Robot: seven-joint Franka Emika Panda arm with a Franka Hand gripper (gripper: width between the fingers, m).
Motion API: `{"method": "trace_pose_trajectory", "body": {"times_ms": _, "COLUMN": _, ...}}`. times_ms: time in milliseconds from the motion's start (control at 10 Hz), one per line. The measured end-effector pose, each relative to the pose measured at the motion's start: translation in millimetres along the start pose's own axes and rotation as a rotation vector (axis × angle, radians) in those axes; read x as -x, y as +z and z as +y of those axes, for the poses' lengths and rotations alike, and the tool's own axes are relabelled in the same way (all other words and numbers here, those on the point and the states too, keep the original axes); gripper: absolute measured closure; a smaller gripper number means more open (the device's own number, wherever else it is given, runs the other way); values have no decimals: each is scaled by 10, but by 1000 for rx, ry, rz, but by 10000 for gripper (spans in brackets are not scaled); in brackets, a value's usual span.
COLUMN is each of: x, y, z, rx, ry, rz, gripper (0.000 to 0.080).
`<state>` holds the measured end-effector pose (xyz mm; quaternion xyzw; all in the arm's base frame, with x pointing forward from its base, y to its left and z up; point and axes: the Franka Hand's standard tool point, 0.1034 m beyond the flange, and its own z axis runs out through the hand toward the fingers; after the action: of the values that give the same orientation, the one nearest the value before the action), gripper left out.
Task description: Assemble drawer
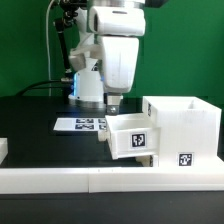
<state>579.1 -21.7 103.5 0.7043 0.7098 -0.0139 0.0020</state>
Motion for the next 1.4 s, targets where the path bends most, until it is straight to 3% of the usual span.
{"method": "trace_pose_trajectory", "body": {"times_ms": 100, "x": 104, "y": 11, "z": 96, "rx": -9, "ry": -3, "rz": -3, "gripper": 150}}
{"method": "trace_pose_trajectory", "body": {"times_ms": 300, "x": 224, "y": 45, "z": 324, "rx": 3, "ry": -32, "rz": -2, "gripper": 150}}
{"method": "trace_pose_trajectory", "body": {"times_ms": 600, "x": 264, "y": 60, "z": 302, "rx": -1, "ry": -47, "rz": 12, "gripper": 150}}
{"method": "trace_pose_trajectory", "body": {"times_ms": 800, "x": 396, "y": 93, "z": 274, "rx": -2, "ry": -38, "rz": 75, "gripper": 150}}
{"method": "trace_pose_trajectory", "body": {"times_ms": 1000, "x": 523, "y": 224, "z": 198, "rx": -20, "ry": -25, "rz": 179, "gripper": 150}}
{"method": "trace_pose_trajectory", "body": {"times_ms": 1300, "x": 533, "y": 315, "z": 133, "rx": -36, "ry": 12, "rz": 276, "gripper": 150}}
{"method": "trace_pose_trajectory", "body": {"times_ms": 1400, "x": 468, "y": 323, "z": 147, "rx": -39, "ry": 33, "rz": 272, "gripper": 150}}
